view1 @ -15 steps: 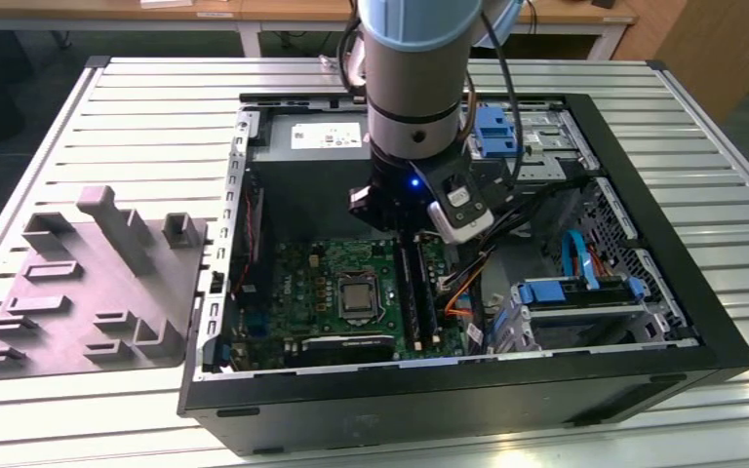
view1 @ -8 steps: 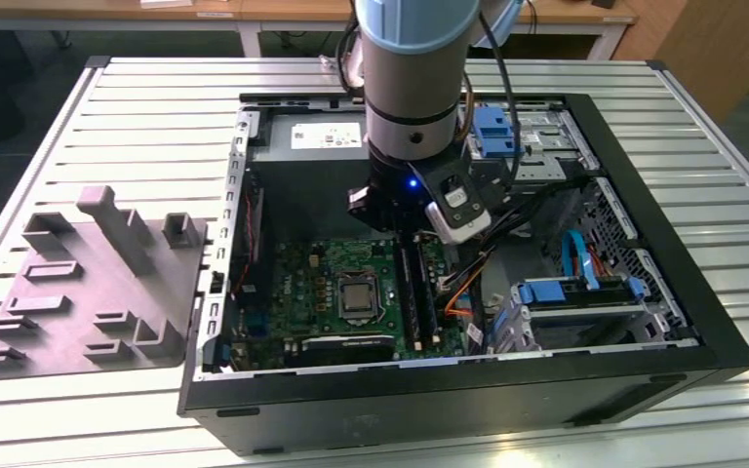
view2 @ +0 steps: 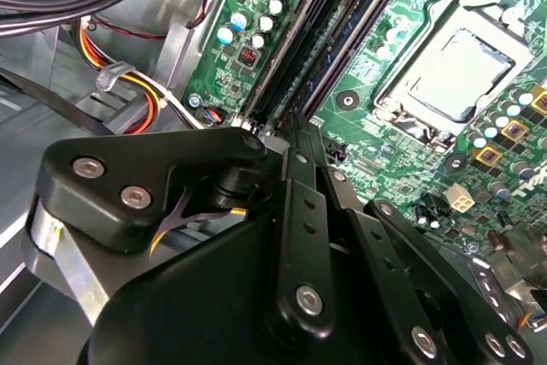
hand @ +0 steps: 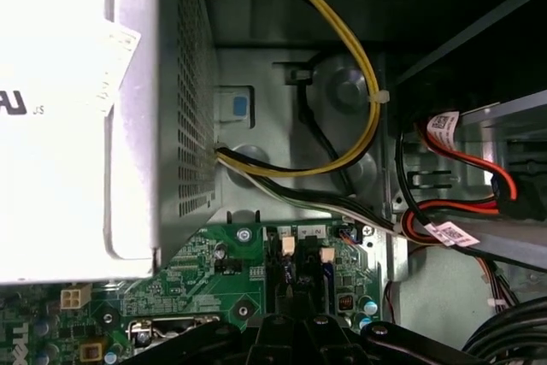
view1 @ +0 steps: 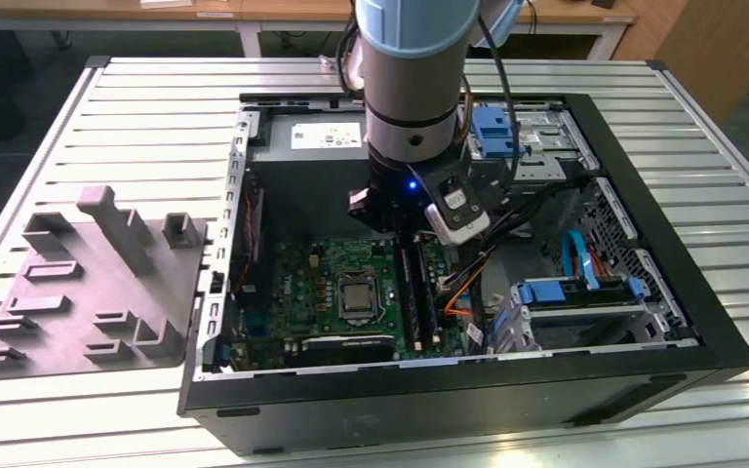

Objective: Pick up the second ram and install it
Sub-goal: 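Press down the second ram until it locks into place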

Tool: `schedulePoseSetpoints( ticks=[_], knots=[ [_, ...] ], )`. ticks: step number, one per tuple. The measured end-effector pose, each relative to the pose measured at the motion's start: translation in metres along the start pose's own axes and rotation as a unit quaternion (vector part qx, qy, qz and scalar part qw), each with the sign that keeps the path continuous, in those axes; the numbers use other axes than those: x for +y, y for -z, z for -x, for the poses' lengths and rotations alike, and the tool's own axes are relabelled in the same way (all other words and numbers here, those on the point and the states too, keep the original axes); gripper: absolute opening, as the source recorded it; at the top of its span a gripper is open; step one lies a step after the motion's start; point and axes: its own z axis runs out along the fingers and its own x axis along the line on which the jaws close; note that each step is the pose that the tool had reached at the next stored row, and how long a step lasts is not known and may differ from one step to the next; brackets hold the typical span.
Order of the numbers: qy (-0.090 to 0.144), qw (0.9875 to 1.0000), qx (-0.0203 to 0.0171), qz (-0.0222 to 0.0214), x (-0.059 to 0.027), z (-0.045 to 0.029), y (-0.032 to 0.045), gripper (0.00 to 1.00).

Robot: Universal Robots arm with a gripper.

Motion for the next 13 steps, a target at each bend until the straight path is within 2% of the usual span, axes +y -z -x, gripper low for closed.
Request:
schedulePoseSetpoints(
  ticks=[13],
  knots=[
    [0.000,1.0000,0.0001,-0.0003,-0.0002,-0.0001,-0.0045,0.10]
  ],
)
